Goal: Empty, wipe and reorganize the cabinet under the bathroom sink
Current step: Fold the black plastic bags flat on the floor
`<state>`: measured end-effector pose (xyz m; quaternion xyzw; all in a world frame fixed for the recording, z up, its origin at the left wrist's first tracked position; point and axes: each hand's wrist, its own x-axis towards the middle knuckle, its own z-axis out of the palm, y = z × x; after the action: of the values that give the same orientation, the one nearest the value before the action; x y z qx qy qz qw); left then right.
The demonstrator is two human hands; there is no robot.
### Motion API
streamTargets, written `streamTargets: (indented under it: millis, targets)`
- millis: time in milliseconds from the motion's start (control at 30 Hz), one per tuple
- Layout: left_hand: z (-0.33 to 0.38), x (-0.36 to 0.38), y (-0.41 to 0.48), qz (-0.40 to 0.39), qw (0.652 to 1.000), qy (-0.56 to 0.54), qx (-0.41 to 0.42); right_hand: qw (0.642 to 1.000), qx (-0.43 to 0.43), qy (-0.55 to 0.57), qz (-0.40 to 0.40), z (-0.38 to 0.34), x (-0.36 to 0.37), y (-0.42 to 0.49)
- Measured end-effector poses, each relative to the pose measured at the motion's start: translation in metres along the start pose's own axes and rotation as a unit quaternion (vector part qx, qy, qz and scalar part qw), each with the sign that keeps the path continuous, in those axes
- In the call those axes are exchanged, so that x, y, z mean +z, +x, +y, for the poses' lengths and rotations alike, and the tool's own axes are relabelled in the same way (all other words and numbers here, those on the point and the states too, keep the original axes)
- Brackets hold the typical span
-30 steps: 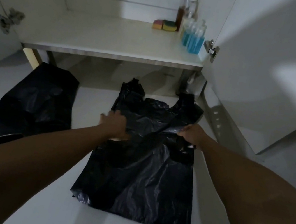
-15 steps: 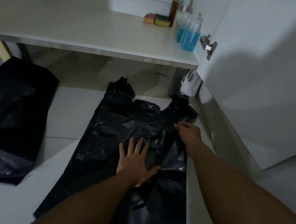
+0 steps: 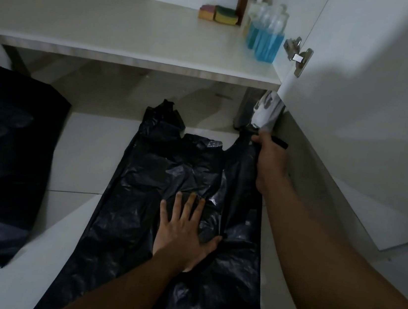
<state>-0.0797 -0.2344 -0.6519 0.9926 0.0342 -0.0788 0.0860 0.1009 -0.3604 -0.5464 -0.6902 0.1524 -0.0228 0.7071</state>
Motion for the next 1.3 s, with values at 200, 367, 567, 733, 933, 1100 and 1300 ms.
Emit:
streamTargets:
  millis: [200, 367, 567, 733, 933, 1100, 1300]
  targets:
    - [0.000, -0.002, 0.000, -0.004, 1.000, 0.000, 0.001, 0.991, 0.128, -0.012, -0.043, 0.023, -0.007, 0.006]
    - [-0.001, -0.004, -0.001, -0.009, 1.000, 0.007, -0.002, 0.976, 0.167, 0.004, -0.141, 0.003, 0.000, 0.030]
    - [0.000, -0.002, 0.000, -0.003, 1.000, 0.005, 0.000, 0.993, 0.061, -0.012, -0.097, -0.007, 0.008, 0.045]
    - [-0.001, -0.004, -0.001, 0.000, 1.000, -0.001, -0.001, 0.997, -0.009, -0.012, -0.077, -0.010, 0.005, 0.059]
    - [0.000, -0.002, -0.002, 0.001, 1.000, -0.007, -0.002, 0.907, -0.266, -0.321, 0.062, 0.018, -0.015, 0.029]
    - [0.000, -0.001, -0.002, 0.005, 1.000, -0.018, -0.015, 0.743, -0.116, -0.618, -0.230, 0.048, -0.009, -0.020]
    - [-0.005, -0.006, -0.001, 0.079, 0.981, -0.174, -0.014, 0.720, -0.136, -0.632, -0.252, 0.070, -0.012, -0.039]
